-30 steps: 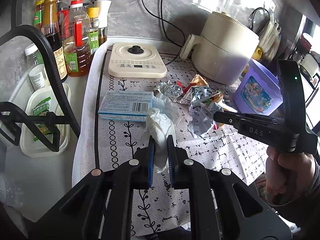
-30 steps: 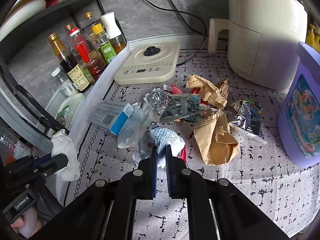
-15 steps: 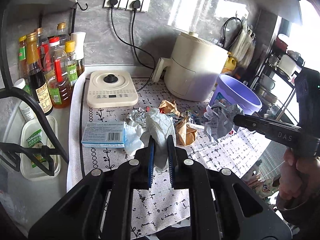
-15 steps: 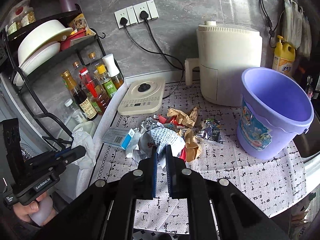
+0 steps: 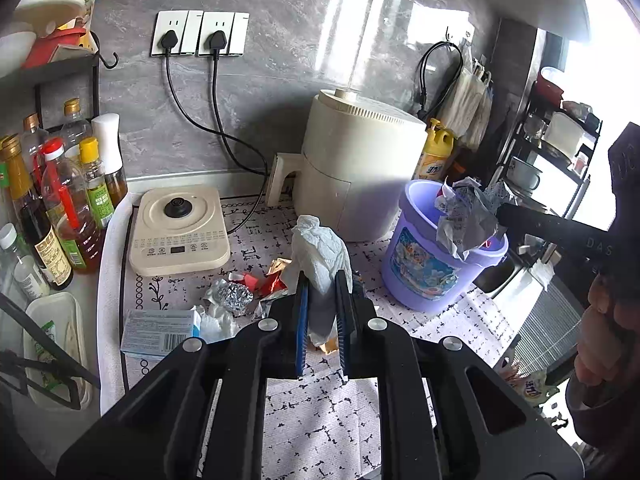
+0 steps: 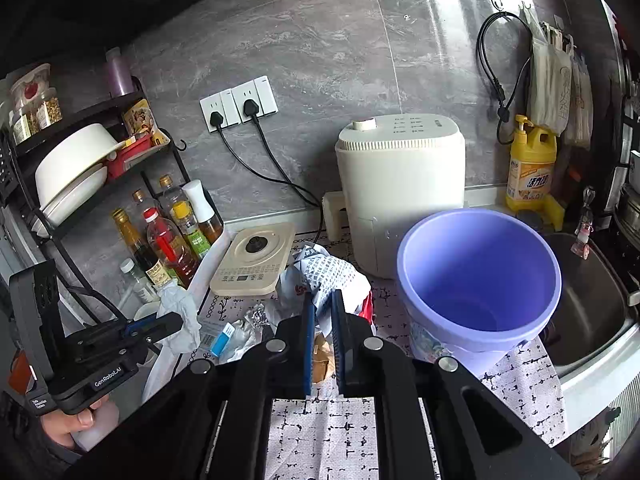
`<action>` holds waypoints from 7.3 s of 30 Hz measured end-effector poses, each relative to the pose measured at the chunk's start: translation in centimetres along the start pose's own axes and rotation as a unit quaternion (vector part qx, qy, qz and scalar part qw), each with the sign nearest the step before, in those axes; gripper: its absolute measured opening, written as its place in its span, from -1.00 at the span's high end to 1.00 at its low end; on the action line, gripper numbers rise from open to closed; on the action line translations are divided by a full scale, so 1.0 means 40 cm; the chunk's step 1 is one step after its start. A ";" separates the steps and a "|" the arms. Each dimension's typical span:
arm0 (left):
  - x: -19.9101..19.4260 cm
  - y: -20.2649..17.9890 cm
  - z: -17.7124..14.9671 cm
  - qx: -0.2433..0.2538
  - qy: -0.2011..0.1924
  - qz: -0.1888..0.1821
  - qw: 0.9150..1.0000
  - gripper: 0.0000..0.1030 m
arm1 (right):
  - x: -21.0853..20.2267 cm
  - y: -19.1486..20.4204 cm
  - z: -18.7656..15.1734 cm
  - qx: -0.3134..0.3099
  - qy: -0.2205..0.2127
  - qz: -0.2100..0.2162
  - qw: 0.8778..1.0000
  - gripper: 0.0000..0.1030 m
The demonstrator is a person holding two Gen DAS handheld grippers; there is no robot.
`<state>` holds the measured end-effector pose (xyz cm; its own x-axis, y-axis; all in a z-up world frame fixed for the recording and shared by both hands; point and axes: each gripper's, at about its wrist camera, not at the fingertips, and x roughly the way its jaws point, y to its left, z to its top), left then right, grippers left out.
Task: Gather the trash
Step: 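Carry both items over the purple bucket and open both tools, then move both tools back to the trash pile, then grasp the brown paper bag with the right tool while the left tool grasps the blue-white box, then drop the brown paper into the purple bucket with the right tool while the left lifts the box, then carry the blue-white box over the bucket and open the left tool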
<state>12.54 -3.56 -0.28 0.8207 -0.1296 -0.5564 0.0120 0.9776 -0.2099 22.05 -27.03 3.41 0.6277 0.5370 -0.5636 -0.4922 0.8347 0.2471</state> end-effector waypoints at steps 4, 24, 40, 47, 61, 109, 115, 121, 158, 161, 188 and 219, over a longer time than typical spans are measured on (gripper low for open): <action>0.047 -0.067 0.042 0.016 -0.002 0.003 1.000 0.75 | -0.010 -0.089 0.041 0.003 -0.018 -0.009 1.000 0.82; 0.260 -0.371 0.179 0.053 0.002 0.021 0.998 0.75 | -0.004 -0.497 0.121 0.040 -0.053 0.010 0.998 -0.24; 0.340 -0.499 0.210 0.063 -0.007 0.034 0.997 -0.72 | -0.045 -0.669 0.059 0.061 -0.035 -0.001 0.998 -0.86; 0.270 -0.398 0.179 0.035 -0.011 0.098 0.994 -0.88 | -0.004 -0.588 0.063 0.048 -0.028 0.047 0.997 -0.86; 0.116 -0.081 0.054 -0.049 0.015 0.177 0.983 -0.88 | 0.108 -0.257 0.044 -0.026 0.006 0.128 0.991 -0.86; 0.235 0.319 -0.136 -0.267 0.095 0.255 0.924 -0.88 | 0.501 0.062 -0.061 -0.132 0.196 0.209 0.949 0.93; 0.272 0.342 -0.098 -0.275 0.099 0.307 0.906 -0.88 | 0.529 0.057 -0.034 -0.132 0.186 0.219 0.949 0.93; 0.318 0.365 -0.077 -0.264 0.122 0.344 0.893 -0.88 | 0.565 0.047 -0.029 -0.133 0.183 0.222 0.948 0.93; 0.183 0.280 -0.109 -0.247 0.080 0.292 0.921 -0.28 | 0.461 0.106 -0.020 -0.163 0.148 0.188 0.957 0.92; 0.164 0.263 -0.086 -0.231 0.069 0.277 0.930 -0.28 | 0.435 0.094 -0.008 -0.155 0.137 0.173 0.963 0.92; 0.274 -0.096 0.138 -0.058 0.030 0.111 0.992 -0.28 | 0.073 -0.334 0.125 -0.003 -0.047 -0.043 0.998 -0.72; 0.346 -0.464 0.210 0.000 -0.017 -0.007 1.000 -0.88 | -0.163 -0.644 -0.038 0.068 -0.040 -0.105 0.991 -0.83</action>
<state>28.48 -22.13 2.65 0.8392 -0.1368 -0.5264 0.0230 0.9759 -0.2169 29.71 -52.22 -0.49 0.7563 0.3535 -0.5505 -0.2640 0.9348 0.2375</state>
